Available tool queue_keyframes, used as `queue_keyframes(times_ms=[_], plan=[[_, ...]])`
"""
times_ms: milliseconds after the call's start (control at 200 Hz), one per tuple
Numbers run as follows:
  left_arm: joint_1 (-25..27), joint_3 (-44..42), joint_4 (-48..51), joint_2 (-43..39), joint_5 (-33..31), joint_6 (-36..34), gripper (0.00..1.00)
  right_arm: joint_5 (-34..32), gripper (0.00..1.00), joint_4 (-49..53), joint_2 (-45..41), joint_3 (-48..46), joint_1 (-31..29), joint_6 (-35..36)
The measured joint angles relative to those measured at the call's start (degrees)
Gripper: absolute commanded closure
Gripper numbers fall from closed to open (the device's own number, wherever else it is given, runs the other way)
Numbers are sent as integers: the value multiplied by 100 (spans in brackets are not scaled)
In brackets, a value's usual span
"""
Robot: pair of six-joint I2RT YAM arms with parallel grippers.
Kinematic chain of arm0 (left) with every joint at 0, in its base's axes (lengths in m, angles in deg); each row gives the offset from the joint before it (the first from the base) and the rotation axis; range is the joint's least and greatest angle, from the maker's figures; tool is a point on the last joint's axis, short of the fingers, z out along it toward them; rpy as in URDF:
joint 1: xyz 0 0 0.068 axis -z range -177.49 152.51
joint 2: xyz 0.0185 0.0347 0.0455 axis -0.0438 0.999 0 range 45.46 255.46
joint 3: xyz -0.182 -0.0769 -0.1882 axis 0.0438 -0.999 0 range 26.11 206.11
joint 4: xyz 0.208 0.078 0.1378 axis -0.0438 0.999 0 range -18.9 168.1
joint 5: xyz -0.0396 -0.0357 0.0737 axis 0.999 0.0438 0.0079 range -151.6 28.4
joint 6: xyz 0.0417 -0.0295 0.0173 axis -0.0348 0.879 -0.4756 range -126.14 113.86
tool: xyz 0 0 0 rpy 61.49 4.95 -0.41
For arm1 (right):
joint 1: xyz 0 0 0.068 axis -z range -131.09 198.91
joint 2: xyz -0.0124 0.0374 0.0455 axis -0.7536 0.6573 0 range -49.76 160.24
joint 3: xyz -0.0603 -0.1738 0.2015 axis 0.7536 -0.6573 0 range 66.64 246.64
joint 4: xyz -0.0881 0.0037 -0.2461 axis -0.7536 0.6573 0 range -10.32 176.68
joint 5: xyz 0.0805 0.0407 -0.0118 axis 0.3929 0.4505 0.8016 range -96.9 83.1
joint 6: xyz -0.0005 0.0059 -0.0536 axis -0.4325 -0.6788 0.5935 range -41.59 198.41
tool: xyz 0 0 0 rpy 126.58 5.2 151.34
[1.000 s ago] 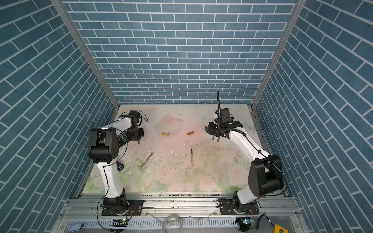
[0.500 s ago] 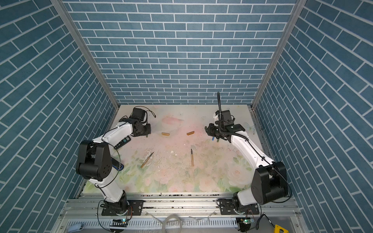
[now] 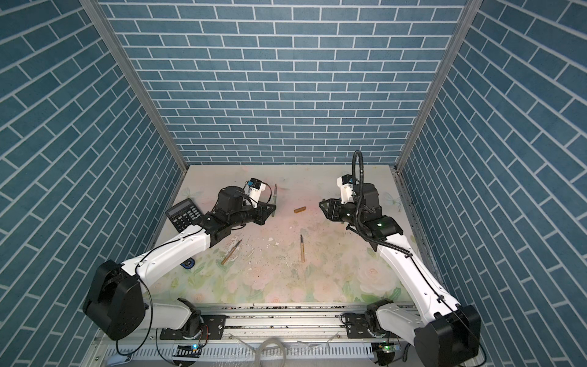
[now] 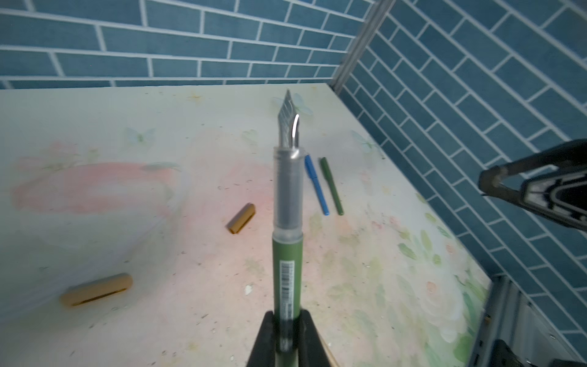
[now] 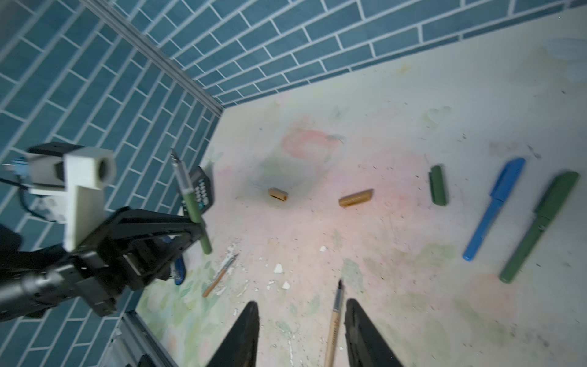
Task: Insert the pens into the pen caps
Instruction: 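Lift the fountain pen upright with the left gripper while the right gripper approaches its nib, then move the right gripper away to above the small green cap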
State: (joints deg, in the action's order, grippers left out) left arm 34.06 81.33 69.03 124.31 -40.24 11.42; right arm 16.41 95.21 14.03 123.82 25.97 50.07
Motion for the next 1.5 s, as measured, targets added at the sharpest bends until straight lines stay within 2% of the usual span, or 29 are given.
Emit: queue_keyframes(times_ms=[220,520,925,1010,1175,1215,1295,1325,1385,1500], plan=[[247,0,-455,-22,551,90,100,466,49,-1069,376,28,-546,-319],[260,-2,-595,-46,730,140,100,551,50,-1526,1141,437,-1189,-341],[262,-2,-610,-92,859,151,100,509,67,-1969,1709,636,-1259,-638],[260,-2,-601,-94,870,149,100,555,79,-1985,1792,706,-1276,-667],[249,-2,-603,-111,870,151,100,562,94,-1996,1810,748,-1296,-713],[249,-2,-601,-111,874,151,93,551,97,-1987,1808,748,-1298,-708],[249,-2,-597,-111,879,131,67,538,100,-1987,1808,748,-1303,-723],[251,-2,-595,-111,894,114,62,538,100,-1989,1808,748,-1305,-739],[262,0,-586,-111,925,125,59,538,100,-1993,1803,748,-1316,-743],[260,0,-540,-111,957,111,59,538,100,-2024,1790,748,-1322,-745]])
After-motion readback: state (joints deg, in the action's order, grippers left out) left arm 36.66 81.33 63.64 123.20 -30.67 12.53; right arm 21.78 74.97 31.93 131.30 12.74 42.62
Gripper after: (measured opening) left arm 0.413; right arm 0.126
